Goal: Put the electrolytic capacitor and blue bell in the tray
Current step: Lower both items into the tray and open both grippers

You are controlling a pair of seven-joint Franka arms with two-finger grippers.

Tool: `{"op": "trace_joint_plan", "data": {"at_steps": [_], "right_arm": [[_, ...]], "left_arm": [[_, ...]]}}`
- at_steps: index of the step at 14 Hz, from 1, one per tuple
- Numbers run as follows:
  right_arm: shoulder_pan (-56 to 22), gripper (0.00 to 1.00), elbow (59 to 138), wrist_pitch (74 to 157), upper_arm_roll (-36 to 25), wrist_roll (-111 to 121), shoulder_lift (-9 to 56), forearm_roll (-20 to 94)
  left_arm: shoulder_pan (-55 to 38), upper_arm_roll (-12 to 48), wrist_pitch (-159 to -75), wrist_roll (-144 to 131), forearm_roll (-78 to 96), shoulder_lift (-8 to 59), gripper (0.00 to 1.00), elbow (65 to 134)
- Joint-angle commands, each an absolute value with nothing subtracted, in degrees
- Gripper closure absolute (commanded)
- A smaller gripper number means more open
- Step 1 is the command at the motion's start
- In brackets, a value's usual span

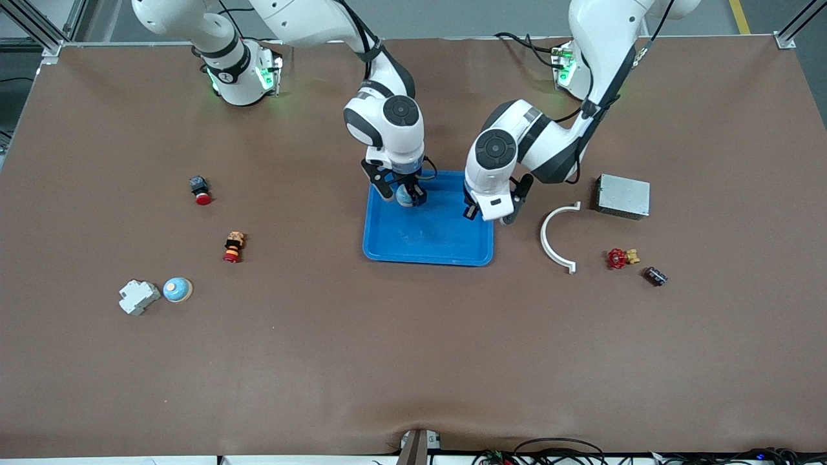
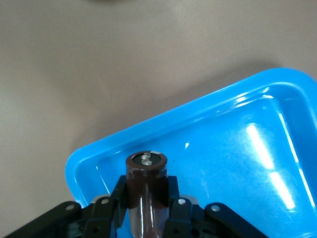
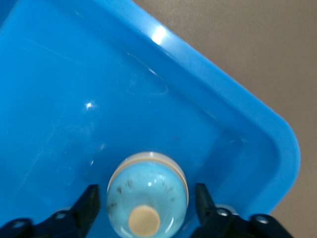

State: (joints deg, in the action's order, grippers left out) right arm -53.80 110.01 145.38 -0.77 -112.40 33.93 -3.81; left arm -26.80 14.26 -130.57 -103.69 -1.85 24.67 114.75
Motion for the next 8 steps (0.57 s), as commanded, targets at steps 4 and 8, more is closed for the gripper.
{"op": "trace_joint_plan", "data": {"at_steps": [4,8], "right_arm": [[-54.14,0.00,108.46,144.93,-1.41,-113.91,34.98,-7.03],[-53.97,0.00,107.06,142.66,-1.41,-112.86,34.63,-7.12]], "left_arm": [[-27.16,14.50,-131.83,-105.12,-0.28,26.80,1.00,114.61],[-28.12,14.50,-134.99,-105.12,0.44,28.82,1.00,114.35]]}}
